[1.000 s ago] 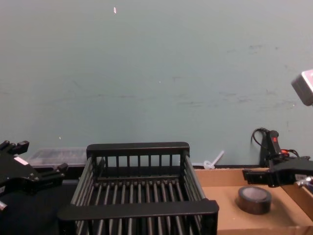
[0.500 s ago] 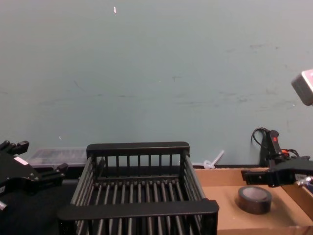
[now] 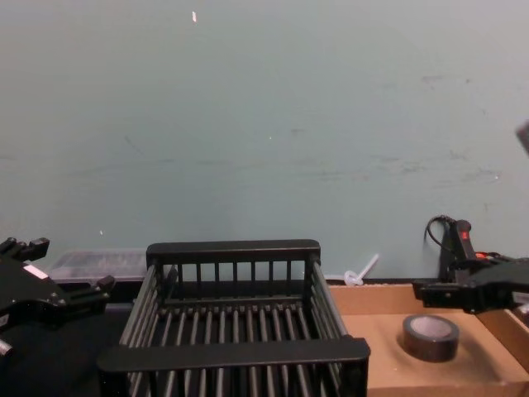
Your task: Pick up the white tape and place it into the black box , Pick up the silver tape and place it into the brown box.
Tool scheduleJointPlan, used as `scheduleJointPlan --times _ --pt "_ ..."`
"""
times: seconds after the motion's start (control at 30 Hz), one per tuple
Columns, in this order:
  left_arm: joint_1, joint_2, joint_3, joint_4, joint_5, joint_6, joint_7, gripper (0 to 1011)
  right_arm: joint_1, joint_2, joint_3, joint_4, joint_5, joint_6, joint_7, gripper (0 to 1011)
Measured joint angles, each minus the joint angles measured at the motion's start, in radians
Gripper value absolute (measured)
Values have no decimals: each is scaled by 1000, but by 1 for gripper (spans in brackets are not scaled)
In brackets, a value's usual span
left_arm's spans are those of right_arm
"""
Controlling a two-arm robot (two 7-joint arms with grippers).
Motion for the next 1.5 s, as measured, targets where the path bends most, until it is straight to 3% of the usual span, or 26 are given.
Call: scheduleJointPlan --times 0.47,0.93,1.2,1.5 --pt "0 0 0 0 0 0 0 1001 -185 121 36 -214 64 -94 95 1002" --pt "0 0 0 0 0 0 0 1001 -336 227 20 -333 109 -138 156 1002" --pt "0 0 0 0 0 0 0 1001 -361 266 -33 -357 132 -155 218 1002" --pt "0 0 0 0 0 0 0 1001 -309 260 -119 -333 128 -159 269 1002"
